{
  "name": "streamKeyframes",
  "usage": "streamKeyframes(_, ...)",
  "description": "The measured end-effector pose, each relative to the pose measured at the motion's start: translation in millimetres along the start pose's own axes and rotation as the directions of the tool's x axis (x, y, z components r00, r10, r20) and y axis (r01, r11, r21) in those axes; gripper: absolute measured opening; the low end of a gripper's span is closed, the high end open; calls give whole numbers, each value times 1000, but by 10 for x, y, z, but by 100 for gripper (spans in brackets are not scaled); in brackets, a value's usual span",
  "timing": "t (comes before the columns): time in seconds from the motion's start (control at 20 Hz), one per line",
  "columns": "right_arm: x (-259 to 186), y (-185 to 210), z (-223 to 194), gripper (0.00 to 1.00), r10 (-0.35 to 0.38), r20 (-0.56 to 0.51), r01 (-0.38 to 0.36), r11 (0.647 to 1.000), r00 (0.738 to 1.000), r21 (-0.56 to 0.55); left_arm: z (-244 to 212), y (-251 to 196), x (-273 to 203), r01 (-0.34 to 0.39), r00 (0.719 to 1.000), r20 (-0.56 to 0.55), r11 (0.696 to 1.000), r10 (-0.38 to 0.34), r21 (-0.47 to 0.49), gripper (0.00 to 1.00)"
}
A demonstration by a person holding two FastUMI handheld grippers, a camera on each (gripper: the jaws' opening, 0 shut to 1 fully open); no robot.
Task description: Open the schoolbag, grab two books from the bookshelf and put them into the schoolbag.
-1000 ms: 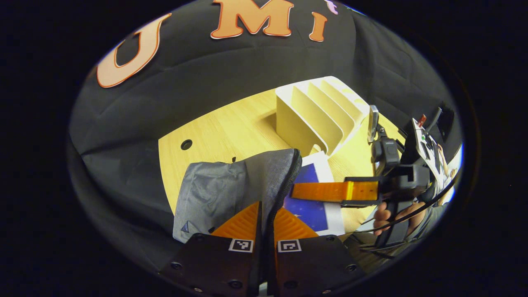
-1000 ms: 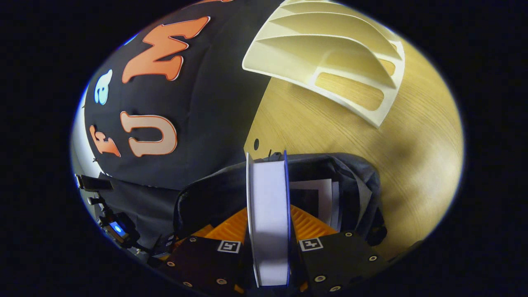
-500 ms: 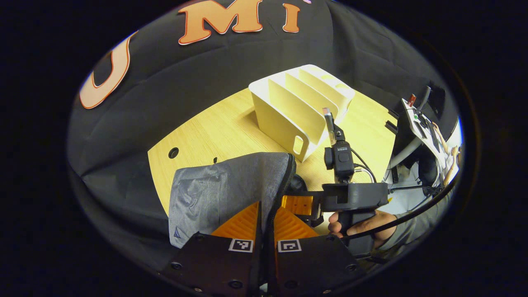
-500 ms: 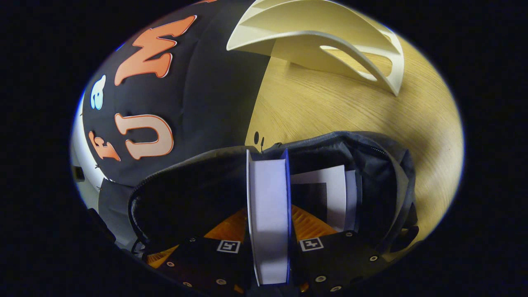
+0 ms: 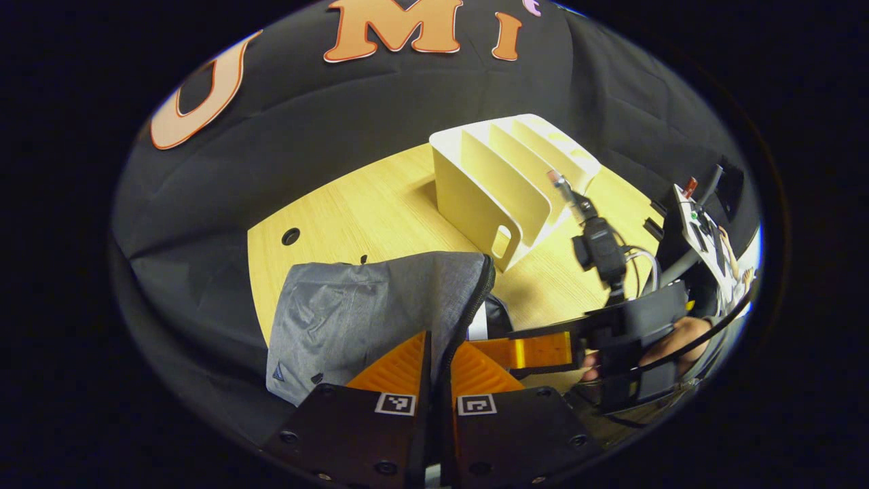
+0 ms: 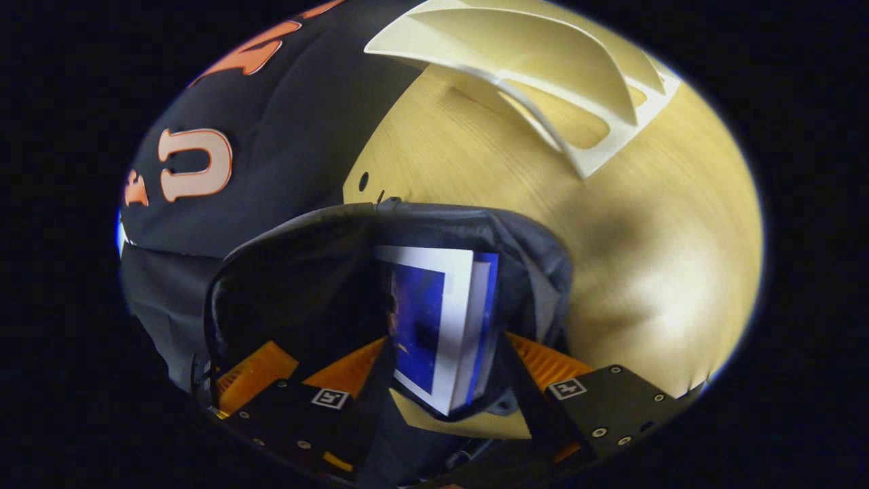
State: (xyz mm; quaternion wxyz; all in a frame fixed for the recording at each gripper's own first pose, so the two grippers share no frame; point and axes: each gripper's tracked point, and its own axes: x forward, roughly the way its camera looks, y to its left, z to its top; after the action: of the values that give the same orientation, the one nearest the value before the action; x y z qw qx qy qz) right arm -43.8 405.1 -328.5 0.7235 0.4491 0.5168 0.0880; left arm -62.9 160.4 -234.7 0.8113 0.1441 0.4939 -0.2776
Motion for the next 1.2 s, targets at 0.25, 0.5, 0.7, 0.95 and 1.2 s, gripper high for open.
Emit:
streamKeyframes(0.25,-745,-327,430,98,-46,105,61,988,993,-139,-60,-287,93,-43,999,-13,998,43,-54,22)
streamKeyframes(0.5,-1601,-611,1205,98,-81,296,171,940,952,-294,148,-577,58,-118,992,19,987,121,-107,36)
streamKeyframes(0.7,-2297,-600,1908,98,-43,487,261,883,872,-391,684,-904,10,-170,969,147,968,197,-183,61)
streamKeyframes(0.95,-3096,-353,2549,98,101,659,347,785,745,-514,1487,-1128,-153,-237,859,368,914,355,-329,82)
streamKeyframes(1.2,-3686,-143,2706,97,268,704,381,688,657,-617,1863,-1299,-398,-265,707,495,838,505,-476,93)
